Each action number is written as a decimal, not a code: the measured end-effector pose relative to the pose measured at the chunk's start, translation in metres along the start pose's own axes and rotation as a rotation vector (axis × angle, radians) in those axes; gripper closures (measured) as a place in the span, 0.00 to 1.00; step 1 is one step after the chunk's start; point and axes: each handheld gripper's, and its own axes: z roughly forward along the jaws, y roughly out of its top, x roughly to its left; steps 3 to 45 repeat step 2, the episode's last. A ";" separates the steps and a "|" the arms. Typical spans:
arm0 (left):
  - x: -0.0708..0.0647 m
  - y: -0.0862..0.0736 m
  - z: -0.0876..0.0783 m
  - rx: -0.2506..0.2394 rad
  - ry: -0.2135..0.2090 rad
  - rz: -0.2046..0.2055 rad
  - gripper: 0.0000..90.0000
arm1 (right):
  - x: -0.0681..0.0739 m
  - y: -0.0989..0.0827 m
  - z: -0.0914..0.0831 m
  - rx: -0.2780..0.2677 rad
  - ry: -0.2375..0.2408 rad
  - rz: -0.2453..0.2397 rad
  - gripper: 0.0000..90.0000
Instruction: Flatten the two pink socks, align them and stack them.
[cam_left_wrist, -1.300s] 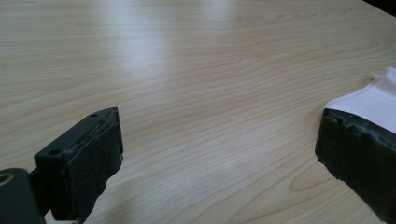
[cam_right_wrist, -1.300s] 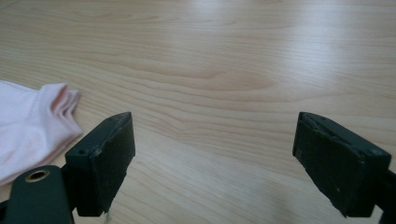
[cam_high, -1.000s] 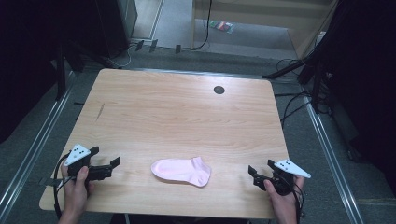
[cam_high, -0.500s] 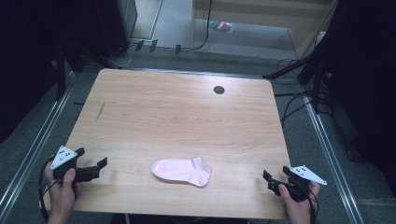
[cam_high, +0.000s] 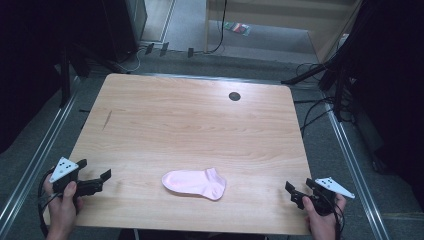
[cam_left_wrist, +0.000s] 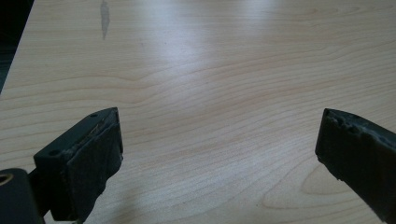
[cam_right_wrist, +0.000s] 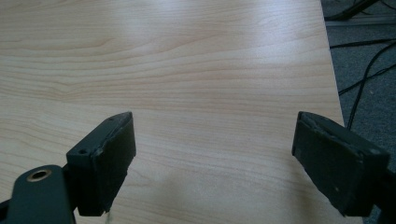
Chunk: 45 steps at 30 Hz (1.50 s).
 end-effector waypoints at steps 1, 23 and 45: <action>0.001 0.000 0.000 0.002 -0.010 -0.005 0.01 | 0.000 0.000 0.001 0.002 -0.006 0.004 0.17; 0.001 0.000 0.000 0.002 -0.010 -0.005 0.01 | 0.000 0.000 0.001 0.002 -0.006 0.004 0.17; 0.001 0.000 0.000 0.002 -0.010 -0.005 0.01 | 0.000 0.000 0.001 0.002 -0.006 0.004 0.17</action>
